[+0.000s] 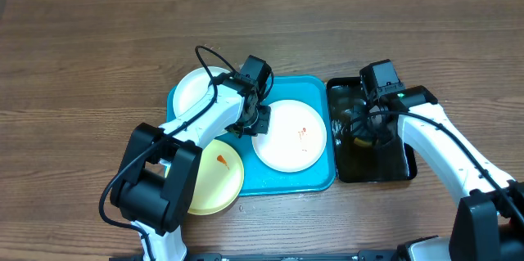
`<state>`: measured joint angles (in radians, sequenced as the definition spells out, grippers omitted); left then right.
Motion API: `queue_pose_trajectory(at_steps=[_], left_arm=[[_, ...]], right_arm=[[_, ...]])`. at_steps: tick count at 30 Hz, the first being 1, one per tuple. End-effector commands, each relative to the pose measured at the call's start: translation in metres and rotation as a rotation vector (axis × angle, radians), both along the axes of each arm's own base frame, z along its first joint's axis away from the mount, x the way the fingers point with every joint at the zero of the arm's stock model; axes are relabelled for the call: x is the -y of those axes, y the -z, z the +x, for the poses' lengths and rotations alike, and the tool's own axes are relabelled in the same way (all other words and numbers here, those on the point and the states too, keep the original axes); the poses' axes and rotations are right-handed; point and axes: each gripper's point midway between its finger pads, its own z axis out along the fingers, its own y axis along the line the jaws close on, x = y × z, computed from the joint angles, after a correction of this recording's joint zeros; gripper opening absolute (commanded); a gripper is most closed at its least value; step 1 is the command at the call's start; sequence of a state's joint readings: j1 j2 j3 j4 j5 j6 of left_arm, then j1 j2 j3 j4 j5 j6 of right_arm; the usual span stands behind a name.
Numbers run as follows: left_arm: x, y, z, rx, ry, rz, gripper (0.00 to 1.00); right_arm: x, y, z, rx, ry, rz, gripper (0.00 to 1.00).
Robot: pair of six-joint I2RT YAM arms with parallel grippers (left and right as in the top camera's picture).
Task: Clean dirty plates on tray and stack at the side
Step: 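Lift the sponge and carry it to the white plate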
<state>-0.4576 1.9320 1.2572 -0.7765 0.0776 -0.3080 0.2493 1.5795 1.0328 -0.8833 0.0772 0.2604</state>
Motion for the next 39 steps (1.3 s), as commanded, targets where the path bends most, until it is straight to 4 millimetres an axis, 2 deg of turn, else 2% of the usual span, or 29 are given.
queue_pose_trajectory(at_steps=[1,4,7,10,11,13,15,17,18,20,21,23,24,25,27,31,34,37,39], left_arm=[[-0.002,0.001,0.005,0.006,-0.025,0.006,0.04],[-0.01,0.001,0.01,0.026,-0.093,0.047,0.04],[-0.018,0.001,0.014,0.042,-0.201,0.081,0.04],[-0.018,0.001,0.013,0.04,-0.212,0.08,0.04],[-0.019,0.002,0.013,0.038,-0.213,0.081,0.04],[-0.019,0.002,0.012,0.035,-0.212,0.082,0.04],[-0.019,0.002,0.011,0.033,-0.212,0.083,0.04],[-0.019,0.002,0.011,0.032,-0.212,0.083,0.04],[-0.019,0.002,0.011,0.032,-0.212,0.083,0.04],[-0.019,0.002,0.011,0.031,-0.212,0.083,0.04],[-0.019,0.002,0.011,0.03,-0.212,0.082,0.04],[-0.019,0.002,0.011,0.029,-0.212,0.083,0.04],[-0.019,0.002,0.01,0.028,-0.211,0.084,0.04],[-0.019,0.002,0.01,0.027,-0.211,0.085,0.04],[-0.019,0.002,0.01,0.027,-0.211,0.084,0.04],[-0.019,0.002,0.01,0.027,-0.212,0.084,0.04],[-0.019,0.002,0.01,0.027,-0.212,0.084,0.04],[-0.019,0.002,0.01,0.027,-0.212,0.084,0.04],[-0.019,0.002,0.01,0.027,-0.212,0.084,0.04]], right_arm=[[0.006,-0.01,0.004,0.019,0.0,-0.043,0.04],[0.027,-0.011,0.001,0.023,0.123,-0.13,0.04],[0.023,-0.011,0.004,0.032,0.152,-0.096,0.04],[0.036,-0.013,0.006,0.051,0.2,-0.149,0.04],[0.032,-0.013,0.007,0.056,0.229,-0.12,0.04],[0.016,-0.011,0.01,0.047,0.147,-0.044,0.04],[0.025,-0.011,0.007,0.04,0.124,-0.1,0.04],[0.033,-0.012,0.007,0.051,0.247,-0.107,0.04],[0.023,-0.011,0.009,0.052,0.25,-0.047,0.04],[0.006,-0.011,0.012,0.042,0.106,0.012,0.04],[0.013,-0.012,0.011,0.042,0.091,-0.034,0.04],[0.03,-0.013,0.008,0.049,0.206,-0.099,0.04],[0.028,-0.013,0.009,0.05,0.231,-0.076,0.04],[0.02,-0.013,0.011,0.047,0.195,-0.032,0.04],[0.015,-0.016,0.015,0.055,0.145,-0.02,0.04],[0.009,-0.046,0.025,0.068,0.105,0.001,0.04],[-0.017,-0.076,0.032,0.082,0.031,0.103,0.04],[-0.046,-0.092,0.037,0.111,-0.044,0.201,0.04],[-0.064,-0.095,0.038,0.127,-0.085,0.249,0.04]])
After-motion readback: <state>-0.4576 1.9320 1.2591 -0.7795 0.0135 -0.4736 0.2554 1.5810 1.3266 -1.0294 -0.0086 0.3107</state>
